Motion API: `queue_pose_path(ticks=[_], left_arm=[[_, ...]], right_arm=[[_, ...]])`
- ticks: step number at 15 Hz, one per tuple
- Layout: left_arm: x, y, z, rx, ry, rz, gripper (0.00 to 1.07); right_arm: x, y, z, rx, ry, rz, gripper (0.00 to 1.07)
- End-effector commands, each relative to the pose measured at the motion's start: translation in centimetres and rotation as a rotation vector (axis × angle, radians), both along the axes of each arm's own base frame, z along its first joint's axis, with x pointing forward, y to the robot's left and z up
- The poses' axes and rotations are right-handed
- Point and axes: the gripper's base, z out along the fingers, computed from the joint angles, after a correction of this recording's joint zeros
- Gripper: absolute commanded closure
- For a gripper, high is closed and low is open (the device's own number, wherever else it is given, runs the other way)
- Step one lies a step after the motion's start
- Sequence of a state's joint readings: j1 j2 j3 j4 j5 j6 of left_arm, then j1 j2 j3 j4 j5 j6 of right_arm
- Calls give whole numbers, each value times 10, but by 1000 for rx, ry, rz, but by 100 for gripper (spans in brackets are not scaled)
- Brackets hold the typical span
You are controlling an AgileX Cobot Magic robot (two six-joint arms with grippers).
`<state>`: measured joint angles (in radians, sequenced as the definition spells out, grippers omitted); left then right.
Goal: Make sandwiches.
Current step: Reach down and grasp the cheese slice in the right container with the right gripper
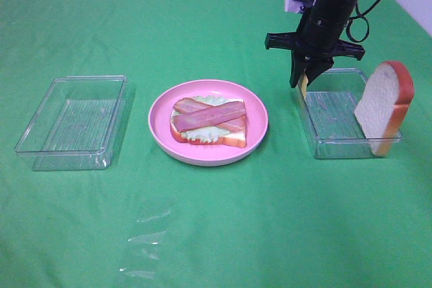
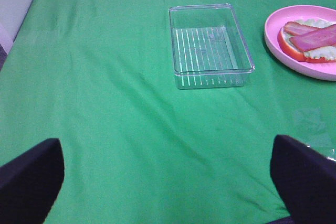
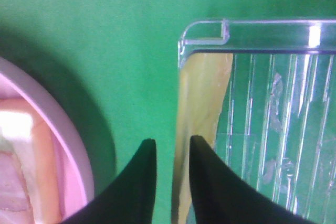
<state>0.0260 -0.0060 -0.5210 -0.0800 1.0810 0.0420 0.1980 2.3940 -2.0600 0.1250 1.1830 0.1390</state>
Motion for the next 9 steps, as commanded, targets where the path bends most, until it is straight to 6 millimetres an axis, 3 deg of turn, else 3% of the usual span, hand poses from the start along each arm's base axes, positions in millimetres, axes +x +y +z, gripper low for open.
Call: queue_pose_path(ticks=[1,5,9], left_arm=[[-2,0,-1,-7,-19,2,7],[-2,0,-1,-7,-19,2,7],[-2,0,-1,-7,-19,2,7]], right_arm=[[-1,0,0,-1,14,-1,85],[-1,0,0,-2,17,-2,85],[-2,0,0,-2,20,-2,97]])
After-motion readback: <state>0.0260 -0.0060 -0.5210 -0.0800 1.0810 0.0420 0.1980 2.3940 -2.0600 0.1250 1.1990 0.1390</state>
